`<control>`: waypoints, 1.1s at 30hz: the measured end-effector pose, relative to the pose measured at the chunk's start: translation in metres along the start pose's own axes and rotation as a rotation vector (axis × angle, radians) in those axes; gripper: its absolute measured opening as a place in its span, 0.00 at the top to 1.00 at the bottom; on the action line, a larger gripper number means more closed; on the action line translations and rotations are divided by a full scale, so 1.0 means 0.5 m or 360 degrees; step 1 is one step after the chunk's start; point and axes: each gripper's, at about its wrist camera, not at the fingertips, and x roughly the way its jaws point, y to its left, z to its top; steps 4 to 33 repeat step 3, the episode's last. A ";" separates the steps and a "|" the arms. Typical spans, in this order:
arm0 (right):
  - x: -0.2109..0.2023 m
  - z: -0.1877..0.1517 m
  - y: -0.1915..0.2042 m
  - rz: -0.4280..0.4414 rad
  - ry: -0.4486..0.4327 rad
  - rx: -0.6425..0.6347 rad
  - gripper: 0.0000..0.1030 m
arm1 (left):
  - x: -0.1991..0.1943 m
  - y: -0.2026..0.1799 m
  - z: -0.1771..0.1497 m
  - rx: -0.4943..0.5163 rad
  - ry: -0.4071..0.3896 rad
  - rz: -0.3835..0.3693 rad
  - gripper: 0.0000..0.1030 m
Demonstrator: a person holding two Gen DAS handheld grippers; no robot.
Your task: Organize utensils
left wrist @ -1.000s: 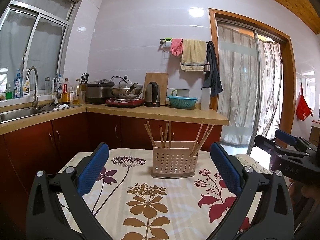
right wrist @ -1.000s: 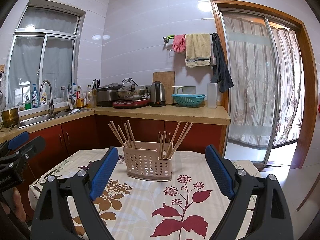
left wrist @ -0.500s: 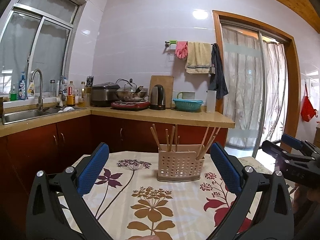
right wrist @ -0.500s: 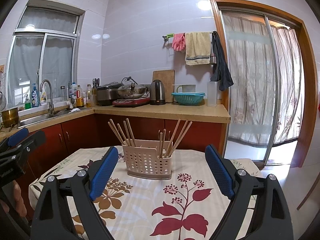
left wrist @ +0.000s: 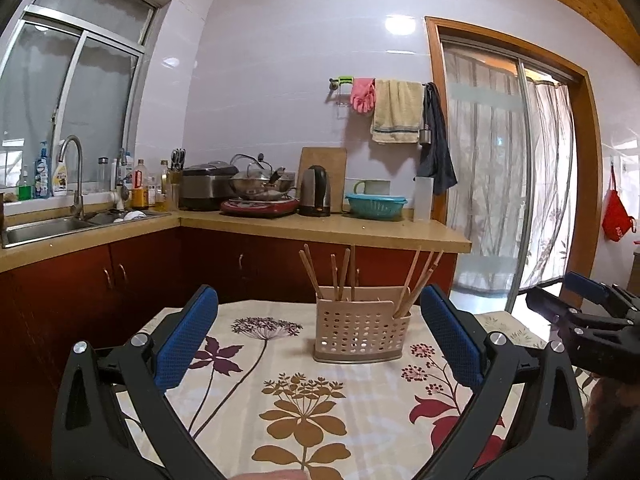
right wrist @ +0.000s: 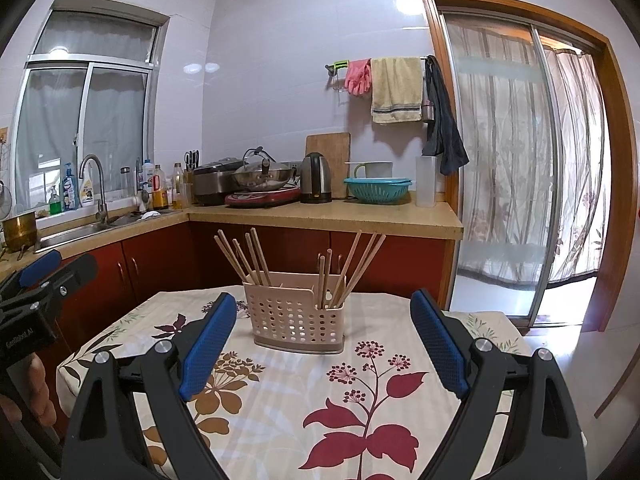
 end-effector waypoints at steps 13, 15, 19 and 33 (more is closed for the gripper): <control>0.009 -0.002 -0.006 -0.0005 0.0011 0.0006 0.16 | 0.009 0.004 -0.007 -0.0003 0.0021 -0.0001 0.04; 0.009 -0.002 -0.006 -0.0005 0.0011 0.0006 0.16 | 0.009 0.004 -0.007 -0.0003 0.0021 -0.0001 0.04; 0.009 -0.002 -0.006 -0.0005 0.0011 0.0006 0.16 | 0.009 0.004 -0.007 -0.0003 0.0021 -0.0001 0.04; 0.009 -0.002 -0.006 -0.0005 0.0011 0.0006 0.16 | 0.009 0.004 -0.007 -0.0003 0.0021 -0.0001 0.04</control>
